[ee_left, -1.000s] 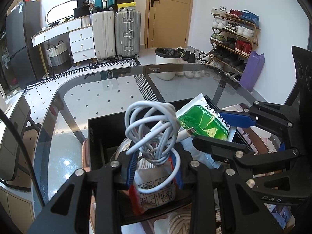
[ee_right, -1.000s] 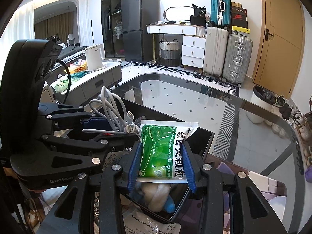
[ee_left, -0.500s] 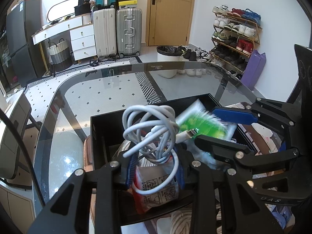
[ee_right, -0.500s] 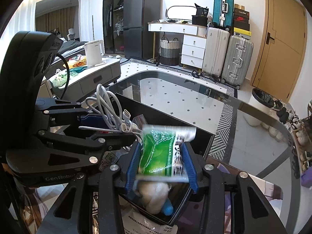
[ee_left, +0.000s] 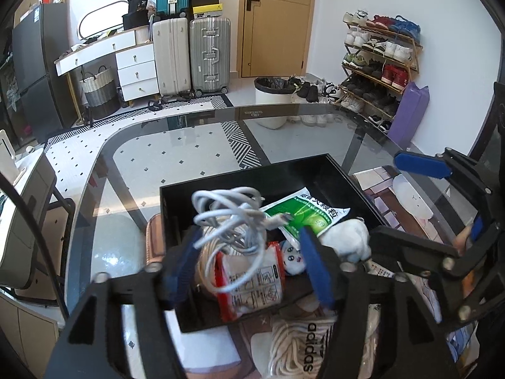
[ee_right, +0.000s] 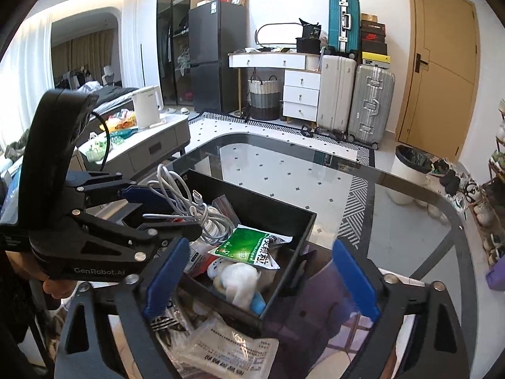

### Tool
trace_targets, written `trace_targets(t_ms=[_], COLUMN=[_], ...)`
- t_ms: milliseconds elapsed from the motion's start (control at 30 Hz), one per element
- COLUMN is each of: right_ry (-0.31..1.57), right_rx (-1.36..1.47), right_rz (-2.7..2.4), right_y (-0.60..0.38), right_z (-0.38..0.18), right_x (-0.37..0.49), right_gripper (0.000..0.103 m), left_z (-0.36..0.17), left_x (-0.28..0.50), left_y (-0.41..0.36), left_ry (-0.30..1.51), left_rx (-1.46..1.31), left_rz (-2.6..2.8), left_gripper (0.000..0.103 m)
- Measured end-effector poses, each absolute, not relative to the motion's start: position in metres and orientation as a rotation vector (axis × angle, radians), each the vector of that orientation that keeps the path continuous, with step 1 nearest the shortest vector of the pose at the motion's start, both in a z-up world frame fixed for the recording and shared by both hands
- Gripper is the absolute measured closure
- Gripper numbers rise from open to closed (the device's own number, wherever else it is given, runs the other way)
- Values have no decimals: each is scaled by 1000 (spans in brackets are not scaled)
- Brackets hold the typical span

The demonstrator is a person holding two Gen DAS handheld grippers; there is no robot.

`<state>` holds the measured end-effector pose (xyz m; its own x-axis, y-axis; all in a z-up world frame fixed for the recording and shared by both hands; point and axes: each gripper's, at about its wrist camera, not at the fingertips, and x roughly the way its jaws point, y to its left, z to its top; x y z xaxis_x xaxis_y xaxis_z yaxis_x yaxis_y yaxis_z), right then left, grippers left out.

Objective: Organize soft objects
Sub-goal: 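Open right gripper dropping green packet into box while left gripper releases white cable, then move both open grippers back toward the adidas rope bag and white packet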

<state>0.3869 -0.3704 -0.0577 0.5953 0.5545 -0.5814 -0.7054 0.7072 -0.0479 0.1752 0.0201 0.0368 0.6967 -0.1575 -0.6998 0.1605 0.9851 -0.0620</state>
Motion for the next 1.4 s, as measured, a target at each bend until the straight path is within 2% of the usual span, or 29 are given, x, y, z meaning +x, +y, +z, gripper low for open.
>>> trace_targets(t_ms=[100,267,1400], right_ry=[572,586,659], right_rx=[-257,-213,-199], right_rz=[745,744,728], right_y=[-381,-394,-419], right_z=[-54,-51,-64], right_x=[382,374,332], right_gripper=[1,1,1], left_z=[44,50,43], left_x=[164,150,97], left_y=[22,26,17], left_ry=[745,727,730], left_rx=[3,6,17], left_rz=[-158,-150,-103], left_gripper=[7,0,0])
